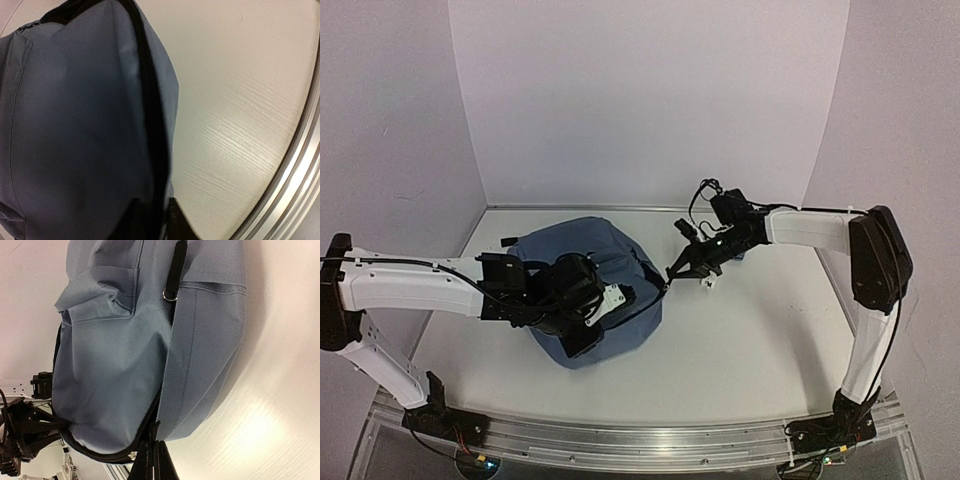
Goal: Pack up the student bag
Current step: Zip the student bag at the center of the board.
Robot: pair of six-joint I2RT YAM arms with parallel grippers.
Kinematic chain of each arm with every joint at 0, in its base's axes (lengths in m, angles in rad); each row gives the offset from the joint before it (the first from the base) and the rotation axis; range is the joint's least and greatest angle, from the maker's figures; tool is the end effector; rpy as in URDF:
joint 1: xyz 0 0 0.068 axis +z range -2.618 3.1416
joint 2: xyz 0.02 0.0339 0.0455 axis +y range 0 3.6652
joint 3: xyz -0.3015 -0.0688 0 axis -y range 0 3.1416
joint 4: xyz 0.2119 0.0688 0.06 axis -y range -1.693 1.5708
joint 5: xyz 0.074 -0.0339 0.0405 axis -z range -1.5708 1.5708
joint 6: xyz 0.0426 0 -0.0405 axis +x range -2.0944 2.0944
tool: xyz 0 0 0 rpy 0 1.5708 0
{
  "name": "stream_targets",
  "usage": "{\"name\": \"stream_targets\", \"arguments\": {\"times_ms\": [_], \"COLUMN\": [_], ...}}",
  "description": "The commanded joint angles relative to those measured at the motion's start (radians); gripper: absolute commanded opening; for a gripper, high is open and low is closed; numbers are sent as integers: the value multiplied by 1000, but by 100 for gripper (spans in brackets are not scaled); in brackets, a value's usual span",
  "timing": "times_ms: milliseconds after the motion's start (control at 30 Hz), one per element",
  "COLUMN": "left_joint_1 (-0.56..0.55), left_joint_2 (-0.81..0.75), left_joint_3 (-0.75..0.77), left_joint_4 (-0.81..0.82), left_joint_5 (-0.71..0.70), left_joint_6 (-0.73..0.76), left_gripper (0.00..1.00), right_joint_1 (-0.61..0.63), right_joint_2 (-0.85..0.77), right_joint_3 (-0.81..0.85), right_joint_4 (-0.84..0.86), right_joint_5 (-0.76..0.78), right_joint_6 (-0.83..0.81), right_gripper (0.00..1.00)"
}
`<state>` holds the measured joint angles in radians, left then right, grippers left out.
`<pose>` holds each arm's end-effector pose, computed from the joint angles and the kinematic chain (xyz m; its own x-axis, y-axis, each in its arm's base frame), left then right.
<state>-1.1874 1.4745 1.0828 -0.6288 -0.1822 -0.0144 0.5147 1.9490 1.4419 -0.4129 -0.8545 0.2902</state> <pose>0.1083 -0.2479 0.2894 -0.3314 0.7838 -0.5251 0.8719 0.4671 0.1469 0.3389 0.2286 0.2621 -0.8699 -0.2761 -0.4088 -0.4927 0.4442 0.7483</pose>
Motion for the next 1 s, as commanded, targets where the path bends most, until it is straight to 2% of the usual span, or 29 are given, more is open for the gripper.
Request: {"name": "stream_targets", "arguments": {"times_ms": [0,67,167,367,533,667,733,800,867,900,967], "left_joint_1": [-9,-11,-13,-23,-24,-24,-24,-26,-32,-36,-49], "left_joint_2": [-80,-84,-37,187,341,413,439,448,441,432,410], "left_joint_3": [-18,1,49,220,337,386,403,404,388,375,343], "left_joint_4": [-61,-15,54,125,144,134,117,107,105,105,102], "left_joint_5": [-8,-28,-57,-90,-132,-150,-156,-152,-146,-140,-123], "left_joint_6": [-28,-27,-32,-34,-34,-39,-44,-50,-54,-55,-53], "left_gripper": [40,56,74,91,92,83,73,49,18,7,0], "right_joint_1": [-15,7,40,63,65,66,65,65,65,65,62], "right_joint_2": [-16,-43,-65,-78,-99,-107,-110,-111,-106,-100,-77], "right_joint_3": [0,-29,-66,-107,-123,-123,-125,-122,-113,-107,-80], "right_joint_4": [42,62,89,122,131,135,134,134,133,132,133], "right_joint_5": [-22,-46,-65,-73,-73,-79,-80,-77,-58,-46,-29], "right_joint_6": [26,40,67,96,109,119,121,120,113,106,92], "right_gripper": [0,0,0,0,0,0,0,0,0,0,0]}}
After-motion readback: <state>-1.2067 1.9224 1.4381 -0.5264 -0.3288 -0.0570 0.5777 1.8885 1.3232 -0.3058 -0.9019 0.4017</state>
